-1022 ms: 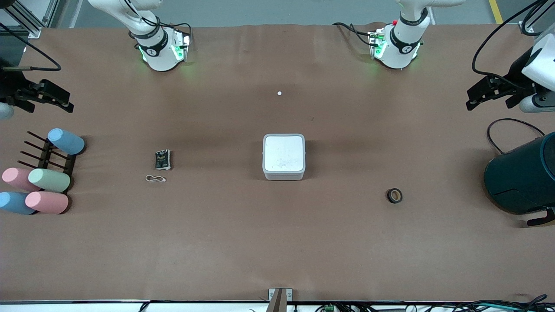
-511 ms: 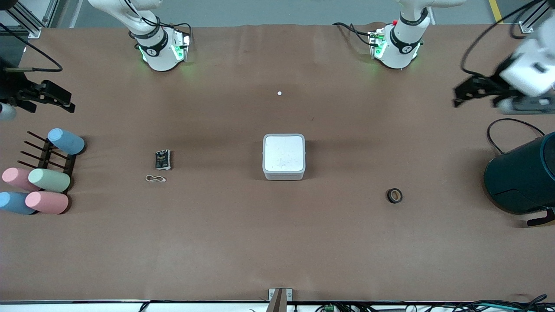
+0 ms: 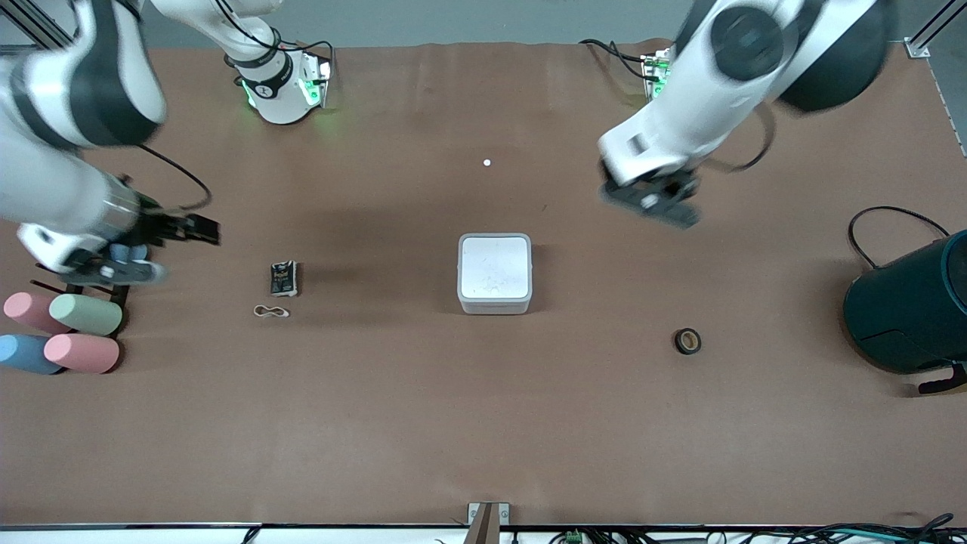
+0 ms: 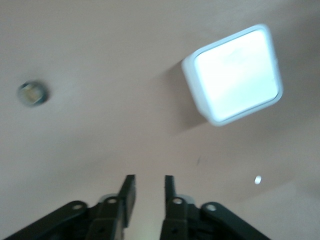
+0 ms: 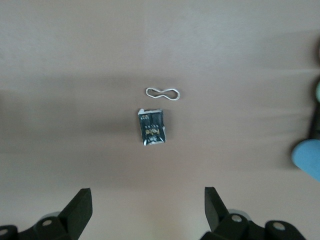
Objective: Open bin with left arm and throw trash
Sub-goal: 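Reach the left gripper to the bin lid while the right gripper reaches the wrapper, then lift the bin lid open with the left gripper while the right gripper grasps the wrapper, then move the left gripper to the tape roll while the right gripper carries the wrapper, then drop the wrapper into the bin while the left gripper grasps the tape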
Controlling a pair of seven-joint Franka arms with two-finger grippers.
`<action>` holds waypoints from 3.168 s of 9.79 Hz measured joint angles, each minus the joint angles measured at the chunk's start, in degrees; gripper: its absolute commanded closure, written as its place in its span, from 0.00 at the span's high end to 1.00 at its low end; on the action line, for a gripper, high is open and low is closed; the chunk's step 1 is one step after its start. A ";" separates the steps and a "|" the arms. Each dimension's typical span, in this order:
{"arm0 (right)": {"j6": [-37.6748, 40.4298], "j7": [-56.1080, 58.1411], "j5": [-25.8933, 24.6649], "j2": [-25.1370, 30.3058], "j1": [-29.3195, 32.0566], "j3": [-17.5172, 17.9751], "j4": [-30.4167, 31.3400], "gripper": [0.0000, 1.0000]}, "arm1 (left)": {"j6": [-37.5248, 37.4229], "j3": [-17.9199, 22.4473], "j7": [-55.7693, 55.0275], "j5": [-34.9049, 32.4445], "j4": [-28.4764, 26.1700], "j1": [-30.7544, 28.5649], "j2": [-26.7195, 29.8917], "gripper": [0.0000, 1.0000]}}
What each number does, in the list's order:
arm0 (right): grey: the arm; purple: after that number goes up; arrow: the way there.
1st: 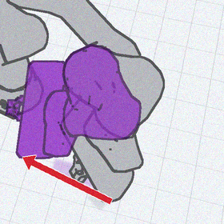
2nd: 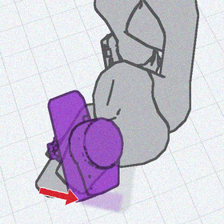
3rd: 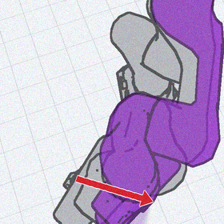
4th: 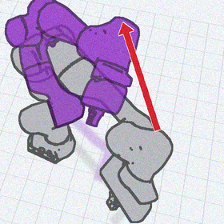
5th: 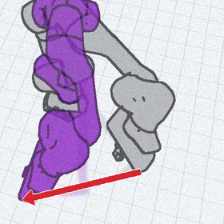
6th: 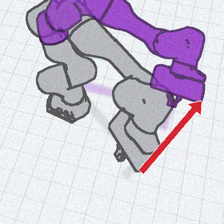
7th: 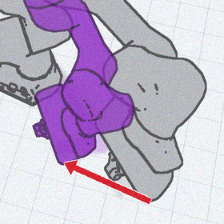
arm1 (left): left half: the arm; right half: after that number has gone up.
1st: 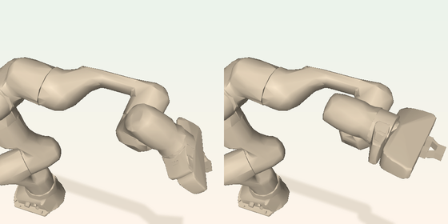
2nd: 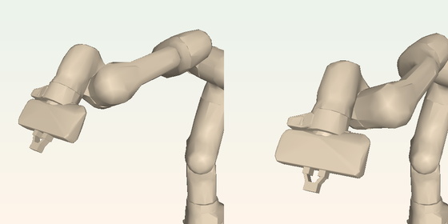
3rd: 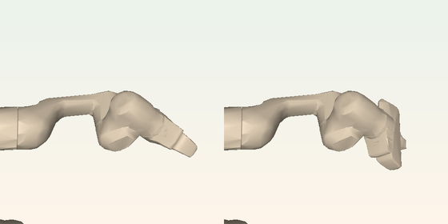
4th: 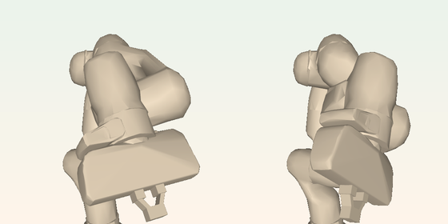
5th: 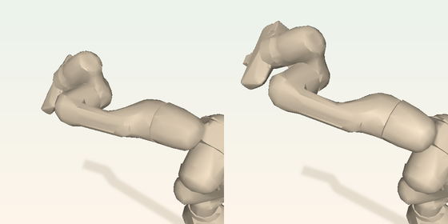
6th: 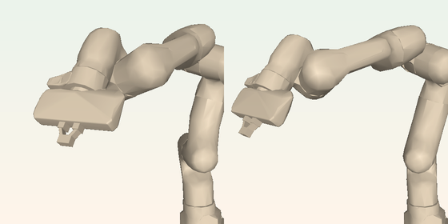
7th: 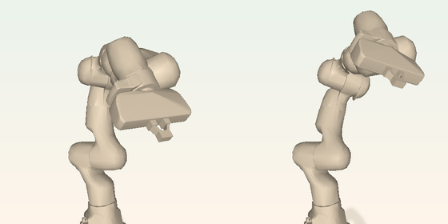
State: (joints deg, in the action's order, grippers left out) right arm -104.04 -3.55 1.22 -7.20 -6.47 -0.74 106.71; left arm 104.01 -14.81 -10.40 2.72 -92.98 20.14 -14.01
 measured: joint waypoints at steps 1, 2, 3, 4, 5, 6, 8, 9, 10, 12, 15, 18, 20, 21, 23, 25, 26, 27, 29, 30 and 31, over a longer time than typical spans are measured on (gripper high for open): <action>-7.79 -0.04 0.03 -0.23 -0.65 0.01 6.62 0.99 | 6.94 -0.09 -3.19 -0.01 1.18 2.49 -5.88 0.00; -16.10 -0.04 0.04 -0.45 -1.20 0.02 13.30 0.99 | 13.55 -0.13 -5.73 -0.03 3.04 4.45 -11.38 0.00; -23.22 -0.04 0.04 -0.77 -1.77 0.03 19.12 0.99 | 18.95 -0.13 -8.06 -0.03 4.76 5.82 -15.80 0.00; -26.84 -0.04 0.04 -1.36 -2.11 0.03 22.93 0.99 | 22.98 -0.13 -10.47 -0.03 5.91 6.81 -18.98 0.00; -28.32 -0.04 0.04 -2.39 -2.27 0.03 24.62 0.99 | 25.55 -0.16 -11.92 -0.08 6.47 7.55 -21.05 0.00; -29.83 -0.04 0.04 -3.71 -2.37 0.03 25.12 0.99 | 26.82 -0.16 -12.48 -0.44 6.84 8.16 -22.18 0.00; -35.18 -0.04 0.04 -7.58 -2.55 0.03 25.49 0.99 | 27.12 -0.15 -14.01 -0.72 7.02 8.45 -23.60 0.00; -38.22 -0.04 0.04 -9.80 -2.60 0.02 25.60 0.99 | 27.14 -0.12 -14.94 -0.83 7.05 8.43 -24.48 0.00; -40.37 -0.04 0.04 -11.71 -2.63 0.02 25.63 0.99 | 27.53 -0.14 -15.61 -0.86 7.25 8.39 -24.91 0.00; -42.22 -0.03 0.00 -13.56 -2.67 0.01 25.61 0.59 | 28.36 -0.14 -16.41 -0.88 6.91 8.38 -24.85 0.00; -42.51 -0.04 -0.01 -14.17 -2.69 -0.01 25.60 0.00 | 23.90 0.27 -16.89 -2.23 8.47 6.34 -23.65 0.00; -39.43 -1.59 0.08 -13.40 -2.71 -0.05 24.36 0.00 | 12.50 0.51 -4.77 -4.69 10.20 -3.58 -19.31 0.30; -28.62 -8.08 0.49 -9.59 -3.33 0.35 18.94 0.01 | 11.84 0.77 7.15 -7.76 9.08 -9.77 -20.56 0.99; -21.98 -12.81 2.82 -7.65 -5.00 0.97 13.86 0.01 | 12.49 0.77 11.22 -12.01 8.66 -12.50 -22.34 1.00; -13.58 -25.41 7.43 -5.86 -11.08 1.99 1.32 0.00 | 17.20 0.71 15.97 -15.80 6.35 -16.63 -25.16 1.00; -12.00 -40.01 9.68 -7.08 -17.95 2.29 -8.48 0.01 | 24.17 0.59 17.07 -16.43 0.58 -19.11 -25.60 1.00; -12.14 -47.23 10.19 -9.44 -20.62 2.32 -12.91 0.01 | 27.63 0.54 17.11 -16.69 -2.18 -19.83 -25.62 1.00; -12.13 -52.74 10.61 -12.75 -22.23 2.33 -17.08 0.01 | 30.43 0.50 17.62 -16.81 -4.40 -20.60 -25.61 1.00; -12.47 -59.22 10.99 -20.22 -25.70 2.34 -23.20 0.02 | 33.16 0.46 19.30 -16.82 -6.81 -22.75 -25.58 1.00; -13.67 -61.62 11.02 -23.42 -27.64 2.33 -25.21 0.02 | 33.86 0.39 19.60 -16.82 -7.48 -23.47 -25.57 0.99; -16.08 -63.86 11.02 -26.01 -29.43 2.33 -26.44 0.02 | 34.24 0.37 19.63 -16.82 -7.90 -23.77 -25.57 0.94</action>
State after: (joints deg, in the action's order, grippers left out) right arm -120.12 -67.41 12.24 -33.21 -35.90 1.60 80.27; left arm 138.25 -14.45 9.23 -14.10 -100.87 -3.63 -39.58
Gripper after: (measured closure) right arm 0.687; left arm 0.004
